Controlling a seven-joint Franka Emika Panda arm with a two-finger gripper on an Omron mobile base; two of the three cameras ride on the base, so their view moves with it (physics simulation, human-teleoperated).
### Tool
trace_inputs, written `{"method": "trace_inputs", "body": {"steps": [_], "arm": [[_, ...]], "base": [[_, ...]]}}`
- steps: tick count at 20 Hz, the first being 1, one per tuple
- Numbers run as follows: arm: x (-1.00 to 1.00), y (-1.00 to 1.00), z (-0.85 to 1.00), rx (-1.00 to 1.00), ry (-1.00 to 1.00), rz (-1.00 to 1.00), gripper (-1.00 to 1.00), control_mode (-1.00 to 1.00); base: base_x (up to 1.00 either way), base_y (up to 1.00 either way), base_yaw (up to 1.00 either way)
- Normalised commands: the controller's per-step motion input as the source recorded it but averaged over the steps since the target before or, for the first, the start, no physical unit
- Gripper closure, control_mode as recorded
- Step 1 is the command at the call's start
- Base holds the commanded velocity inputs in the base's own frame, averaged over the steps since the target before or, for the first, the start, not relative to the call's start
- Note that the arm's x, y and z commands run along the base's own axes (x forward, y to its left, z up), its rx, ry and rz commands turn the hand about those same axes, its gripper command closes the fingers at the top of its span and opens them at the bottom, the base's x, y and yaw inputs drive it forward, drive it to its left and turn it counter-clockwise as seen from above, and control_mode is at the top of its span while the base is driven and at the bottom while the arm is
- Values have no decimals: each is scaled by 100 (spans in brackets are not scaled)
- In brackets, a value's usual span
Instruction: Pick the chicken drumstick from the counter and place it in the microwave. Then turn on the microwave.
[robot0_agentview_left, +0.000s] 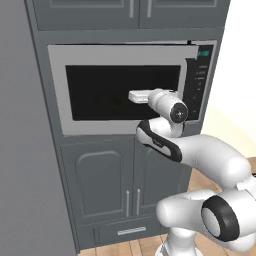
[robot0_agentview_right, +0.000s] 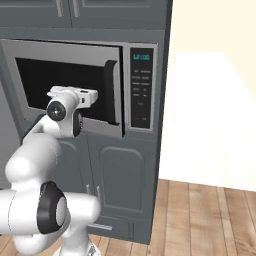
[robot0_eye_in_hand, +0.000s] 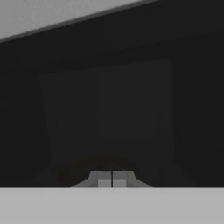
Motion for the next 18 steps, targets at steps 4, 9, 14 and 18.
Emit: {"method": "trace_inputs", "body": {"steps": [4, 9, 14, 18], "arm": [[20, 0, 33, 0, 0, 0, 100, -100], [26, 0, 20, 0, 0, 0, 100, -100], [11, 0, 11, 0, 0, 0, 100, -100], [20, 0, 3, 0, 0, 0, 100, -100]], "base": [[0, 0, 0], [0, 0, 0], [0, 0, 0], [0, 0, 0]]}}
